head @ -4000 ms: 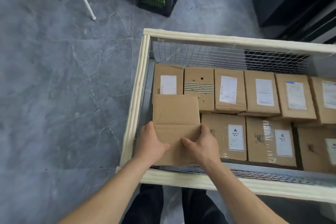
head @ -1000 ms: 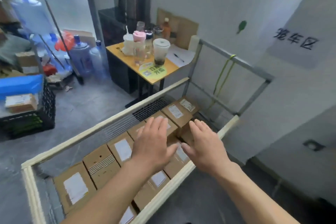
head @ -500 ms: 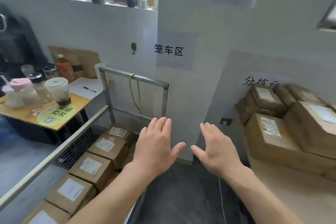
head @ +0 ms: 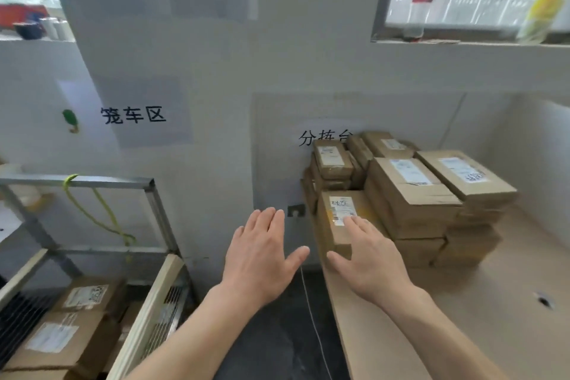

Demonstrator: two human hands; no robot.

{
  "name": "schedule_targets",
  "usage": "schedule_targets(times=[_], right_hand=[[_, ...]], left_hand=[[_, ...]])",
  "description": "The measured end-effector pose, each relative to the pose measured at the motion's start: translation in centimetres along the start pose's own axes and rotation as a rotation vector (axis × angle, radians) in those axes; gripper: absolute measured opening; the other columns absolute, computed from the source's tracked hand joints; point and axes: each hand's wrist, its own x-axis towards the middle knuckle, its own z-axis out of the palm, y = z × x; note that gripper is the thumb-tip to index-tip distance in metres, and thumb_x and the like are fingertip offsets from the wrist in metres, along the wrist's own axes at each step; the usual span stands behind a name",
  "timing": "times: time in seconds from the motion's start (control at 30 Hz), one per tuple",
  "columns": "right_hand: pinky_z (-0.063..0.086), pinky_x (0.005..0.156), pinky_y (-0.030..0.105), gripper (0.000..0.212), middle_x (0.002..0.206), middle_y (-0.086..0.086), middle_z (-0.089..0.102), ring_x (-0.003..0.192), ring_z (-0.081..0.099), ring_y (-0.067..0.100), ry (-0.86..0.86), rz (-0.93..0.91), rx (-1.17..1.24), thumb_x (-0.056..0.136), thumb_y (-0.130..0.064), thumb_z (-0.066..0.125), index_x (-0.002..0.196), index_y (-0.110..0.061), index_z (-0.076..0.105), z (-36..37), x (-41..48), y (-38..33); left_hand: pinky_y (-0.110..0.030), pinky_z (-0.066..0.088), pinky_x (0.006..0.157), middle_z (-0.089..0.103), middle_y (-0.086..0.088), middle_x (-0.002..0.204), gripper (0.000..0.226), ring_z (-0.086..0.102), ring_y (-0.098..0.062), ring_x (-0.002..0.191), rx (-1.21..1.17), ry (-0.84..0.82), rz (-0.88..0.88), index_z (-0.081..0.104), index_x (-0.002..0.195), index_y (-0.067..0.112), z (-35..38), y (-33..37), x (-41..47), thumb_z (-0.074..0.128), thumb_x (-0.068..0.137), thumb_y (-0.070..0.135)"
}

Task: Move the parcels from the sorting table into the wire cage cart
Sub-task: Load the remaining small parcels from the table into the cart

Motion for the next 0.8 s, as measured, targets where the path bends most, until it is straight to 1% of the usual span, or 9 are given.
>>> schedule_targets(times=[0.07,0.2,0.3,0.37,0.47,0.63,0.73,0.77,0.8], right_hand=[[0.037,0.114,0.036,0.073,0.159,-0.003,0.039,0.147,0.033,0.017,0.024,0.043,-0.001,0.093,-0.054,0.061,0.154,-0.023,0.035,-0.6,0.4,2.1],[0.030,0.118,0.035,0.077,0.162,-0.001,0.035,0.151,0.026,0.018,0.031,0.156,-0.008,0.094,-0.055,0.061,0.156,-0.022,0.032,-1.5,1.9,6.6],[0.030,0.118,0.037,0.077,0.162,0.002,0.035,0.151,0.026,0.019,0.036,0.252,-0.035,0.093,-0.055,0.060,0.156,-0.019,0.034,-2.2,3.5,9.9],[0.037,0.113,0.039,0.071,0.155,0.004,0.043,0.146,0.034,0.020,0.050,0.318,-0.050,0.092,-0.053,0.062,0.150,-0.016,0.041,-2.9,4.9,12.1],[0.044,0.105,0.043,0.062,0.140,0.002,0.054,0.136,0.044,0.022,0.073,0.414,-0.032,0.090,-0.051,0.065,0.139,-0.016,0.050,-3.6,7.6,15.2],[0.046,0.096,0.042,0.051,0.125,-0.002,0.058,0.122,0.052,0.022,0.098,0.586,-0.018,0.089,-0.053,0.064,0.126,-0.018,0.056,-4.1,12.8,19.8],[0.047,0.087,0.039,0.037,0.110,-0.001,0.061,0.113,0.057,0.024,0.066,0.702,0.010,0.088,-0.056,0.060,0.106,-0.024,0.057,-4.0,15.3,22.0],[0.048,0.087,0.039,0.038,0.111,0.001,0.062,0.113,0.058,0.025,0.062,0.739,0.023,0.088,-0.057,0.060,0.105,-0.023,0.057,-3.9,15.8,22.6],[0.048,0.089,0.040,0.042,0.117,0.004,0.063,0.116,0.057,0.027,0.067,0.774,0.032,0.088,-0.058,0.060,0.110,-0.021,0.058,-3.6,16.3,23.2]], left_hand=[[-0.039,0.023,0.120,0.024,0.001,0.164,0.085,0.017,-0.020,0.152,-0.021,-0.012,0.035,0.019,0.158,0.019,0.9,1.6,1.9,0.041,0.093,0.069],[-0.038,0.028,0.118,0.028,0.002,0.162,0.083,0.022,-0.018,0.150,-0.057,-0.050,0.114,0.022,0.157,0.019,3.1,4.9,6.1,0.044,0.094,0.068],[-0.034,0.033,0.114,0.035,0.003,0.156,0.079,0.030,-0.015,0.143,-0.114,-0.065,0.178,0.029,0.154,0.019,5.0,7.1,9.5,0.047,0.093,0.066],[-0.033,0.034,0.112,0.037,0.004,0.155,0.077,0.032,-0.014,0.142,-0.144,-0.082,0.222,0.031,0.152,0.019,6.4,8.5,12.1,0.047,0.093,0.065],[-0.035,0.029,0.116,0.032,0.003,0.159,0.079,0.026,-0.015,0.147,-0.194,-0.132,0.275,0.027,0.155,0.017,8.8,10.2,16.2,0.045,0.095,0.065],[-0.037,0.027,0.120,0.028,0.001,0.162,0.083,0.021,-0.016,0.150,-0.301,-0.248,0.317,0.022,0.157,0.016,12.8,12.7,23.0,0.045,0.095,0.065],[-0.037,0.031,0.117,0.030,0.000,0.160,0.083,0.027,-0.018,0.148,-0.322,-0.317,0.337,0.023,0.157,0.017,14.6,13.9,25.7,0.046,0.094,0.065],[-0.036,0.033,0.116,0.032,0.000,0.159,0.082,0.029,-0.018,0.146,-0.328,-0.332,0.342,0.023,0.157,0.018,15.2,14.2,26.6,0.047,0.094,0.066],[-0.036,0.035,0.114,0.034,0.000,0.158,0.081,0.032,-0.018,0.145,-0.337,-0.351,0.343,0.025,0.156,0.019,15.8,14.5,27.4,0.047,0.094,0.066]])
